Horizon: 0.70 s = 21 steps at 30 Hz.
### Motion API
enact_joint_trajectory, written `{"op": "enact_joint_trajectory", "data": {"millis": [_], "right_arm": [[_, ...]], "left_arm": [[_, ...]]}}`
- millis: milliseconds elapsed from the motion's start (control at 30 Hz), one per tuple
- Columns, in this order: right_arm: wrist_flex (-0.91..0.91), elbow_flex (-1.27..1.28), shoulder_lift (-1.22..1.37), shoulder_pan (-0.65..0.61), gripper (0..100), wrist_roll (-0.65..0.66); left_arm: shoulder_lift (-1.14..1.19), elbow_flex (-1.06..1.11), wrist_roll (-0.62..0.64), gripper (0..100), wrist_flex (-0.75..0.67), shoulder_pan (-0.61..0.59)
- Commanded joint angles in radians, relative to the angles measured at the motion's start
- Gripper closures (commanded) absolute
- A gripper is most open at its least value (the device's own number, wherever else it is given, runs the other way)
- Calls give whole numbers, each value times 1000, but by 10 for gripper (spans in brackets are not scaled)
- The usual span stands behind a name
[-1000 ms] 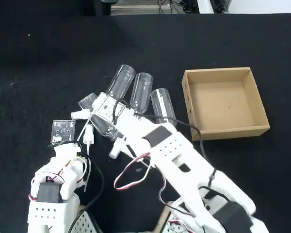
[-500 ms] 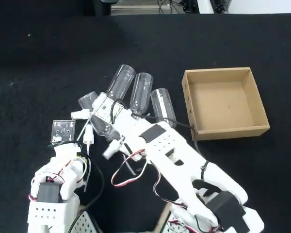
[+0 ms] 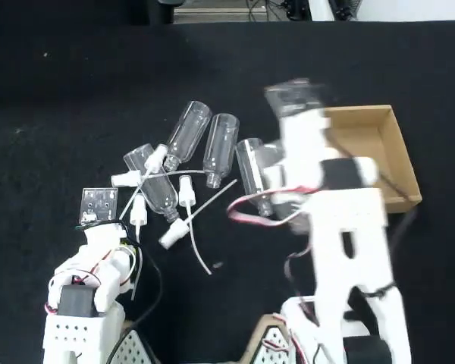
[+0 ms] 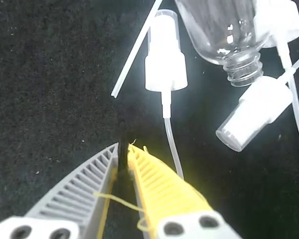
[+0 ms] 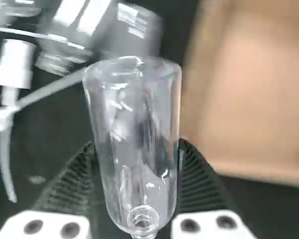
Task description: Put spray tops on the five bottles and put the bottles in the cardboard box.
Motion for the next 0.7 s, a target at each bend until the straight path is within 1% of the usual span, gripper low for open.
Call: {"op": "enact_joint_trajectory", "data": {"millis": [0, 133, 233, 333, 433, 500, 667], "right_arm": [[64, -82, -42, 301, 959, 95], [-23, -15, -41, 608, 959, 141], [-132, 88, -41, 775, 959, 143], [-216, 202, -41, 902, 959, 143], [-298, 311, -41, 984, 957, 143], [-331, 367, -41, 1005, 931, 137], [-299, 432, -42, 980, 779, 141]], "left_arm": [[-5, 22, -8, 970, 6, 2], [-5, 22, -8, 970, 6, 2], [-5, 22, -8, 970, 6, 4], [-5, 22, -8, 970, 6, 4], [-5, 22, -8, 970, 6, 4], [-5, 22, -8, 970, 6, 4], [-5, 22, -8, 970, 6, 4]]}}
